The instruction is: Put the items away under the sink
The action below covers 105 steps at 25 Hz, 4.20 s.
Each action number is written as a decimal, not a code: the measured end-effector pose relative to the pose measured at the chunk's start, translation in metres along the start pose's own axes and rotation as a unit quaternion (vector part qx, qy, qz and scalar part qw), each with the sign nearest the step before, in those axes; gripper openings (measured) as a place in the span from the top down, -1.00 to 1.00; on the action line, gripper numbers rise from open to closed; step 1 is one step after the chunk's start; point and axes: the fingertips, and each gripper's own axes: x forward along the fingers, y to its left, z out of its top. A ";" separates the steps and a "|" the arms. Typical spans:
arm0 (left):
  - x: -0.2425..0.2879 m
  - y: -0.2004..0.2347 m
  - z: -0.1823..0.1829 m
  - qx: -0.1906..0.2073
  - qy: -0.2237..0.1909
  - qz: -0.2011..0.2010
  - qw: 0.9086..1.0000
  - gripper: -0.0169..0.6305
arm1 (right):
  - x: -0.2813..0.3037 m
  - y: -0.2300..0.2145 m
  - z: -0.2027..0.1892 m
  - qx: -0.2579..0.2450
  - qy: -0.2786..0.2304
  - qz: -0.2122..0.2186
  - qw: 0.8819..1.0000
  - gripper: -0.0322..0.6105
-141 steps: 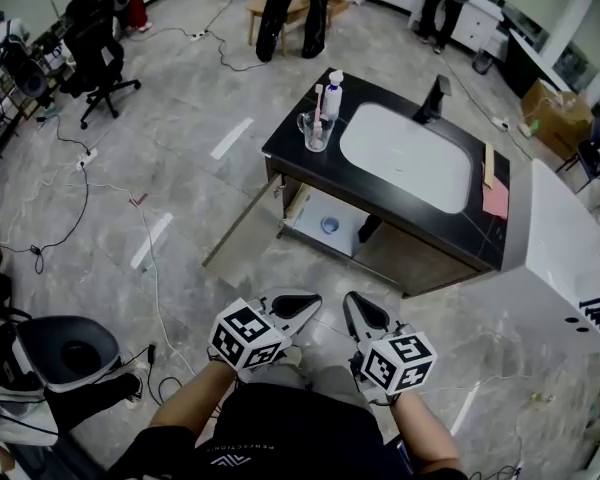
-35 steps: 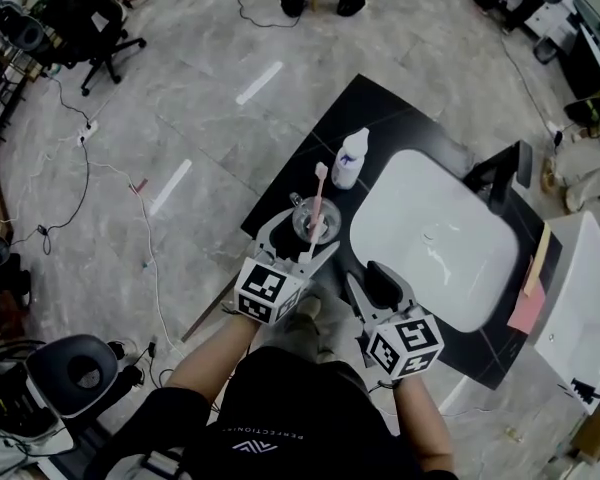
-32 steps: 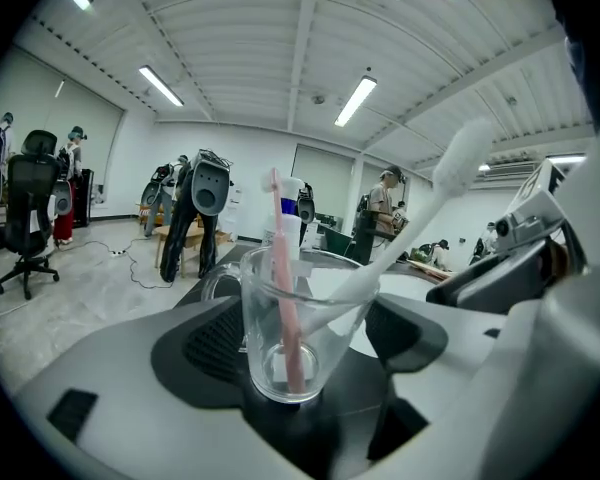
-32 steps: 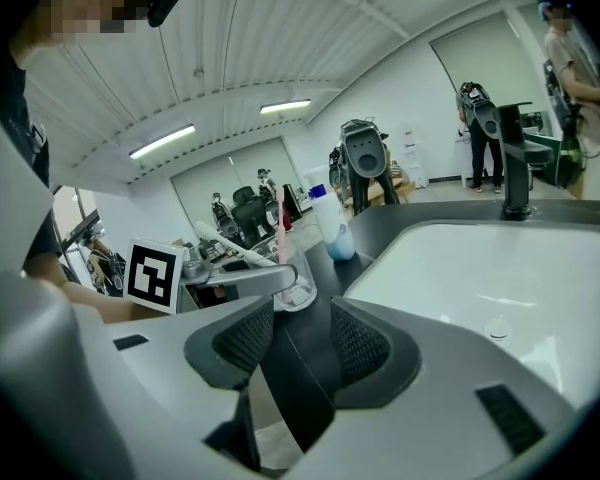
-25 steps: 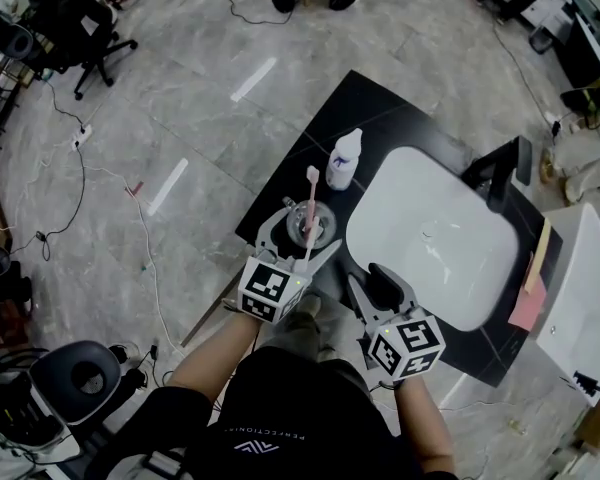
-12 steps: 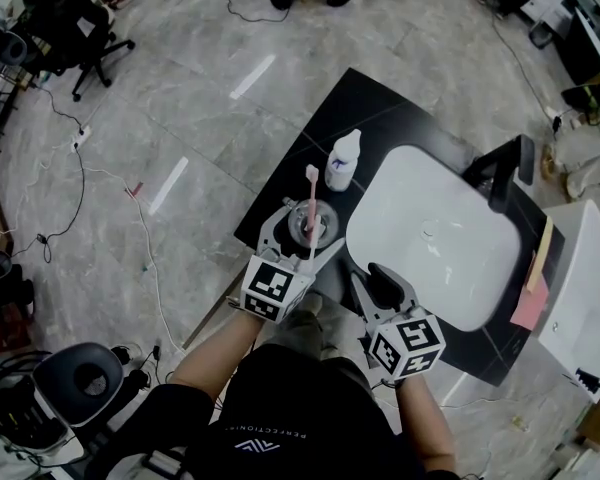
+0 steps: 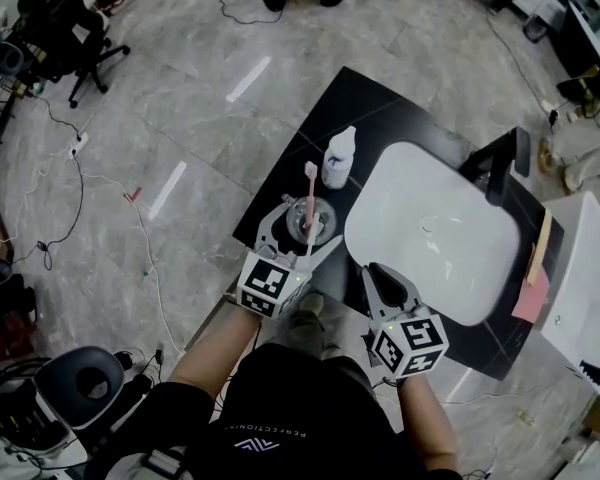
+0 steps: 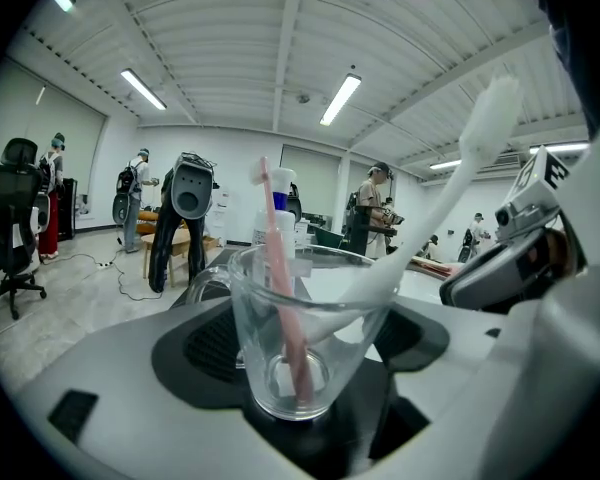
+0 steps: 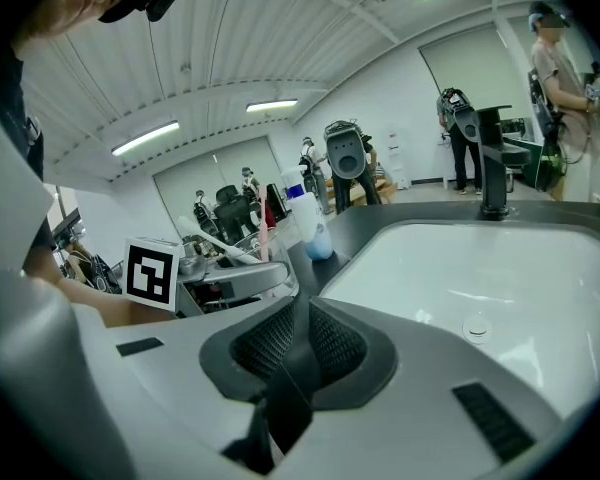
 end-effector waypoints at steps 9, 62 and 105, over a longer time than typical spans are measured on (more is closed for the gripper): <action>-0.001 -0.001 0.000 -0.002 0.003 -0.007 1.000 -0.24 | -0.013 -0.006 -0.006 -0.004 -0.005 -0.031 0.999 0.76; -0.194 -0.220 -0.080 0.012 0.030 -0.068 0.997 -0.24 | -0.198 0.093 -0.167 -0.024 -0.026 -0.016 0.999 0.76; -0.172 -0.134 -0.291 0.014 0.085 -0.077 0.993 -0.24 | -0.043 0.082 -0.317 -0.009 0.028 -0.034 0.999 0.77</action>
